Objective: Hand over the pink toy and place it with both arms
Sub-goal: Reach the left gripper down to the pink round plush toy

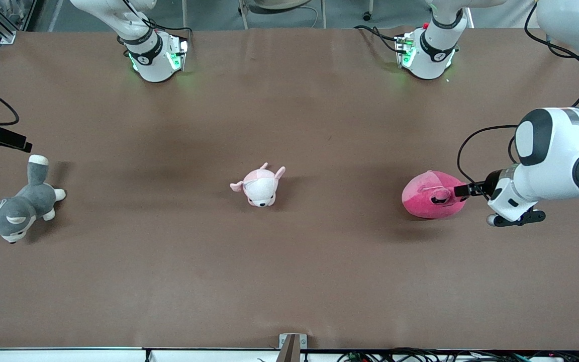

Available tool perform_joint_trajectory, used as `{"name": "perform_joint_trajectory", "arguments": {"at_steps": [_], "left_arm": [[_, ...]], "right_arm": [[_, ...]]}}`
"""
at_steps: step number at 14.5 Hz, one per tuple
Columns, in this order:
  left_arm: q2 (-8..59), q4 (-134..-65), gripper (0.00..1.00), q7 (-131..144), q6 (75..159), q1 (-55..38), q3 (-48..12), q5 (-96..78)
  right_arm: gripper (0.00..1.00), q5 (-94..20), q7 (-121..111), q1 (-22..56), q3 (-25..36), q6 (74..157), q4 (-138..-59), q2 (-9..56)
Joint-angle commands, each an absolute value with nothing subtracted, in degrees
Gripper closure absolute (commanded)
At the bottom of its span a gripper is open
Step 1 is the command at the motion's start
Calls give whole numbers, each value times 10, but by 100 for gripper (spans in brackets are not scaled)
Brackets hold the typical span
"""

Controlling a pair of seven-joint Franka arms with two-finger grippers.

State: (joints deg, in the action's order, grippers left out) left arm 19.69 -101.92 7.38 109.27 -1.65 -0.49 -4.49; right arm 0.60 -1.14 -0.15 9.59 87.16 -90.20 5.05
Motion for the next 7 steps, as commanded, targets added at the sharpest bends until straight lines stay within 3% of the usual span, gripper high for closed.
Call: {"name": "perform_joint_trajectory", "arguments": {"at_steps": [1,4,7], "left_arm": [[187,-1038,9,82,1108,-16,-6,-55],[197,-1037,34,89,1128,-17,-6,-55],[206,-1036,47,97,1140,-18,-7,-57]], "right_arm": [[0,9,21,0,91,873,-905,46],[0,8,29,3,90,871,-905,46],[0,-8,53,2,90,868,-905,46]]}}
